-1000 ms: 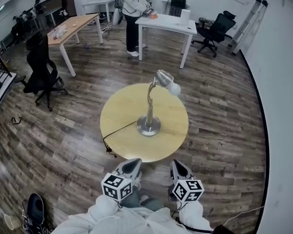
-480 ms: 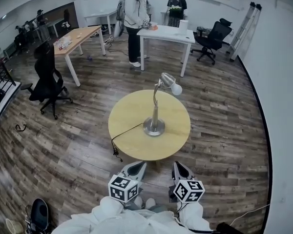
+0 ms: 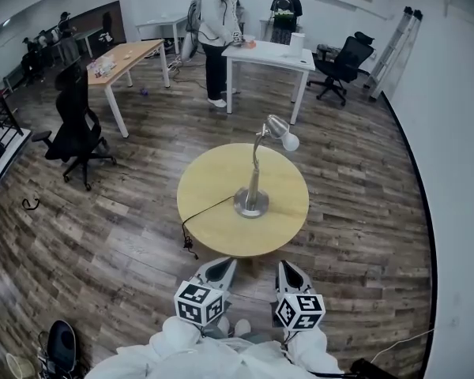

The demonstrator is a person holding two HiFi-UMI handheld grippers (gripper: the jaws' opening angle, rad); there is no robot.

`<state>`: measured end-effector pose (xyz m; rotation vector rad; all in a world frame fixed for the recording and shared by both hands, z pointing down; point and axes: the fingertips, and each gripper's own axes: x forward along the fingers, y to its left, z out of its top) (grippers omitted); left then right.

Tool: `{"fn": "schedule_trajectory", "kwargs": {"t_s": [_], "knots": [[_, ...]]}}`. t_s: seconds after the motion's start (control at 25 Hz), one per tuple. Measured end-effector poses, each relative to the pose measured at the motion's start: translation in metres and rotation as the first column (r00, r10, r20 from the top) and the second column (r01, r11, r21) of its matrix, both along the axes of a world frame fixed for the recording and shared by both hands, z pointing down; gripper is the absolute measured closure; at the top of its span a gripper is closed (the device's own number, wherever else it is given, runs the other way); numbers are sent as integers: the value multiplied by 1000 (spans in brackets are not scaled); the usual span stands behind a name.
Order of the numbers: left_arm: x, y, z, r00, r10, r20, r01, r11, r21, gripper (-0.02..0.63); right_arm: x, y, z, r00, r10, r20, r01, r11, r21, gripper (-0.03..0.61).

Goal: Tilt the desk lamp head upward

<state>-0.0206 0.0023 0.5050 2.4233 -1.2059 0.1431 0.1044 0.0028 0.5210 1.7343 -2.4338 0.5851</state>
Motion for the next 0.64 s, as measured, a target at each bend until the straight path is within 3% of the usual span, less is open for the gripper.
{"fn": "schedule_trajectory", "kwargs": {"t_s": [0.64], "knots": [[3,-9,2,1000,-14,9,14,1000,6,612,0,-10,-5,999,-24,-21,24,1000,17,566]]}}
